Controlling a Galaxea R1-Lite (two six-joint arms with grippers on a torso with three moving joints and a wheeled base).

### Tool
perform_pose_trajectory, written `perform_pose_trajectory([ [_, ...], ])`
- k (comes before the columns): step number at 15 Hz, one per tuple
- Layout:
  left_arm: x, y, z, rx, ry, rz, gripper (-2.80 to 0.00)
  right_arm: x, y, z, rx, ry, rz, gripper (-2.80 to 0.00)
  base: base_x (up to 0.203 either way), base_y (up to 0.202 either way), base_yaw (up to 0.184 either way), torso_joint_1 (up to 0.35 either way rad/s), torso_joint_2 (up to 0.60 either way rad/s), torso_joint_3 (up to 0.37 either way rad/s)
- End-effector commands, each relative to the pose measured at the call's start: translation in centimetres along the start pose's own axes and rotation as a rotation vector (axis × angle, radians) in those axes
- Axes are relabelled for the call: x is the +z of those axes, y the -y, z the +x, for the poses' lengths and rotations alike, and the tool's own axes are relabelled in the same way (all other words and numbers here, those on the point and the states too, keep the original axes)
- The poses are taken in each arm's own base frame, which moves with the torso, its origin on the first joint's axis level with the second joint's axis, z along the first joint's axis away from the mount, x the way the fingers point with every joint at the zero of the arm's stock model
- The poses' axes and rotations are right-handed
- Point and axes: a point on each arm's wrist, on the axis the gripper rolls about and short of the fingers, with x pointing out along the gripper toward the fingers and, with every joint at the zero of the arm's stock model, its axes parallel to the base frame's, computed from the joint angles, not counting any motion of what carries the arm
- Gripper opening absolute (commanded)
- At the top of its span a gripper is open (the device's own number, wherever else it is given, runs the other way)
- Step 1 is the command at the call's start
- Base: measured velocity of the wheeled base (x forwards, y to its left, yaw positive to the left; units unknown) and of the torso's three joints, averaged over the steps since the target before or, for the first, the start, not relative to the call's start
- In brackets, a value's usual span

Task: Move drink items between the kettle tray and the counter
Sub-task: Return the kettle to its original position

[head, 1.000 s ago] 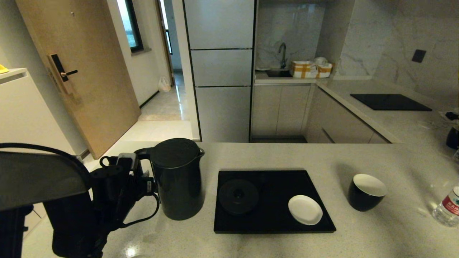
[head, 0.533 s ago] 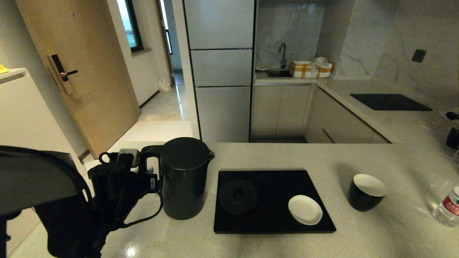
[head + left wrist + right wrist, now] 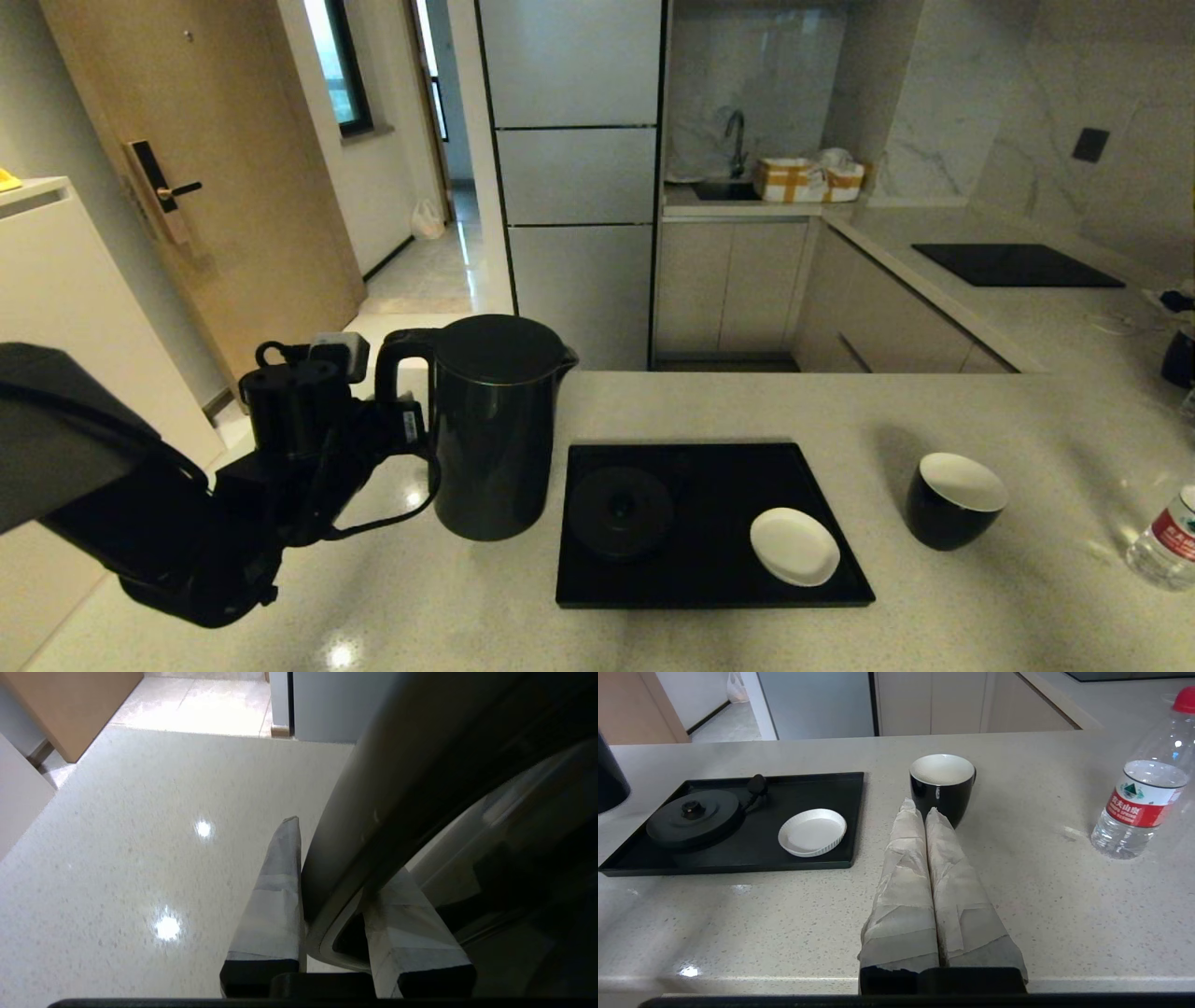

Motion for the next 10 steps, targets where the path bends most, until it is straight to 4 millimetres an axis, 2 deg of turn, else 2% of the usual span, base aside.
perform_pose_trajectory([
  [1, 2.2, 1.3, -0.3, -0.033, 0.042, -0.022, -2.80, 0.0, 0.0, 0.0, 0.000, 0.001, 0.000, -2.80, 0.000, 0.000, 0.000, 0.000, 0.00, 0.000],
  [3, 2.5, 2.3, -0.3, -0.057, 0.022, -0.028, -2.80, 0.0, 0.0, 0.0, 0.000, 0.001, 0.000, -2.80, 0.000, 0.000, 0.000, 0.000, 0.00, 0.000],
  [5, 3.6, 5.1, 0.4, -0.116, 0.010, -0.031, -2.80, 0.0, 0.0, 0.0, 0.000, 0.001, 0.000, -2.80, 0.000, 0.000, 0.000, 0.000, 0.00, 0.000],
  [8, 2.4, 9.0, 1.4, -0.170, -0.058, 0.010, -2.80, 0.0, 0.0, 0.0, 0.000, 0.001, 0.000, -2.80, 0.000, 0.000, 0.000, 0.000, 0.00, 0.000],
  [10, 1.6, 10.1, 1.7, -0.186, -0.081, 0.026, -2.80, 0.0, 0.0, 0.0, 0.000, 0.001, 0.000, -2.80, 0.000, 0.000, 0.000, 0.000, 0.00, 0.000],
])
